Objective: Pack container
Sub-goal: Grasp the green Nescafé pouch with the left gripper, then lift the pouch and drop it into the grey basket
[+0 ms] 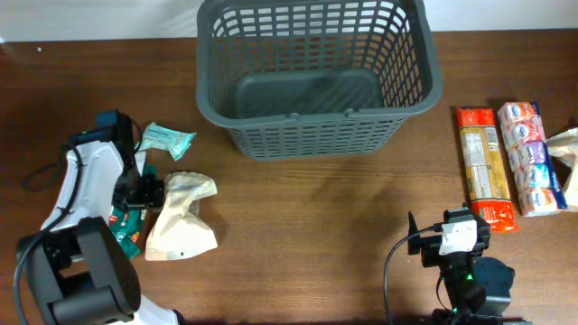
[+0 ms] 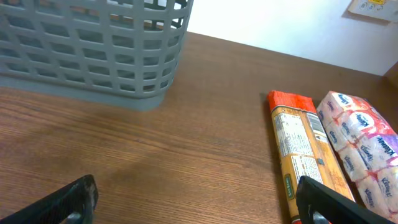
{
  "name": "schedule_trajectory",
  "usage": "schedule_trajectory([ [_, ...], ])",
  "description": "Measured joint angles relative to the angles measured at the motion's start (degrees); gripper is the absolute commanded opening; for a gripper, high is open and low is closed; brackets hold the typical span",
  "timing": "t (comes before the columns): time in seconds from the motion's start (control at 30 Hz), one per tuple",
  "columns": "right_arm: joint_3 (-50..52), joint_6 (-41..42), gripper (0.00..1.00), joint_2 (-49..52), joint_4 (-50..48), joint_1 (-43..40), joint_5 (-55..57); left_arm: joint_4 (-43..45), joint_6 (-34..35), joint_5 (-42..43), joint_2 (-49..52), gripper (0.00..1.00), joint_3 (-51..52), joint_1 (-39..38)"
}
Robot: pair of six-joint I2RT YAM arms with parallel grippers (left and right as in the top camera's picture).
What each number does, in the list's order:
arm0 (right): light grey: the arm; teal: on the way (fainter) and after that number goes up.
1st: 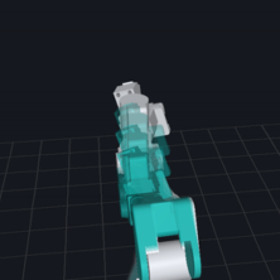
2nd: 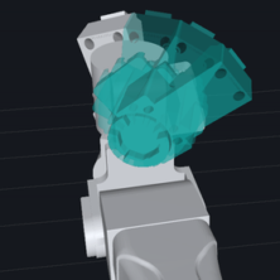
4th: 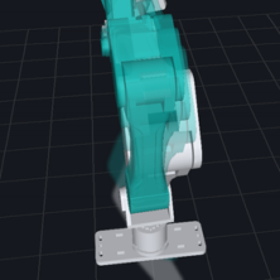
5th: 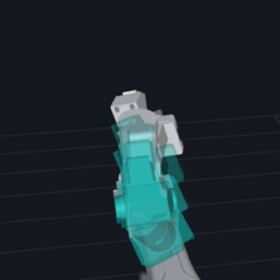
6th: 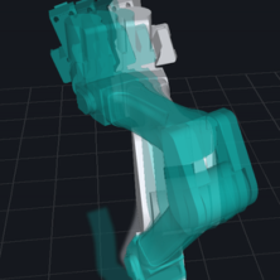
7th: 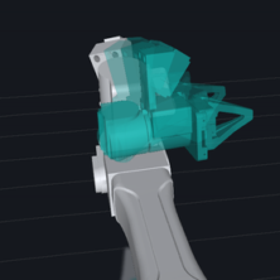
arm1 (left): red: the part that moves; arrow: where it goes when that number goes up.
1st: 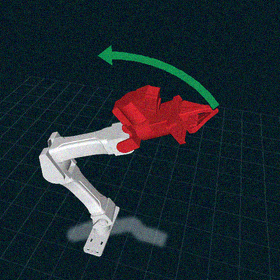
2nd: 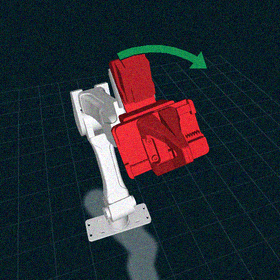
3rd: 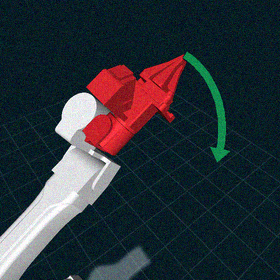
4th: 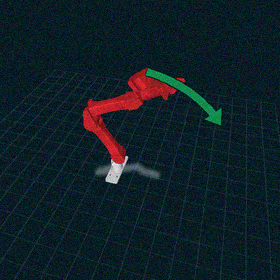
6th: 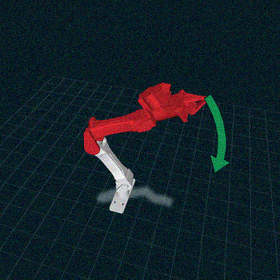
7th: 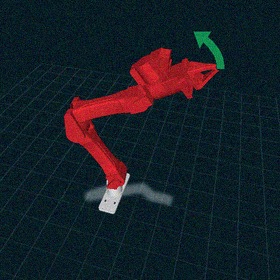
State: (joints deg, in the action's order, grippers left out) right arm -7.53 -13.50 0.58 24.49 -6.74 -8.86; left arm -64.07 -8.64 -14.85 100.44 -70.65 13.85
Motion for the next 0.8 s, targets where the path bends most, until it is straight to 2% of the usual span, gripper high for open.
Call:
schedule_trajectory([
  [0.13, 0.0, 0.0, 0.99, 0.0, 0.0, 0.0, 0.0, 3.1, -2.9, -0.6, -0.9, 0.98, 0.0, -0.2],
  [0.47, 0.0, 0.0, 0.99, 0.0, 0.0, 0.0, 0.0, 3.4, -4.3, -5.8, -1.0, 0.95, 1.0, 2.8],
  [0.8, 0.0, 0.0, 0.99, 0.0, 0.0, 0.0, 0.0, 11.2, -4.5, -6.0, -0.8, 0.9, 5.6, 4.0],
])
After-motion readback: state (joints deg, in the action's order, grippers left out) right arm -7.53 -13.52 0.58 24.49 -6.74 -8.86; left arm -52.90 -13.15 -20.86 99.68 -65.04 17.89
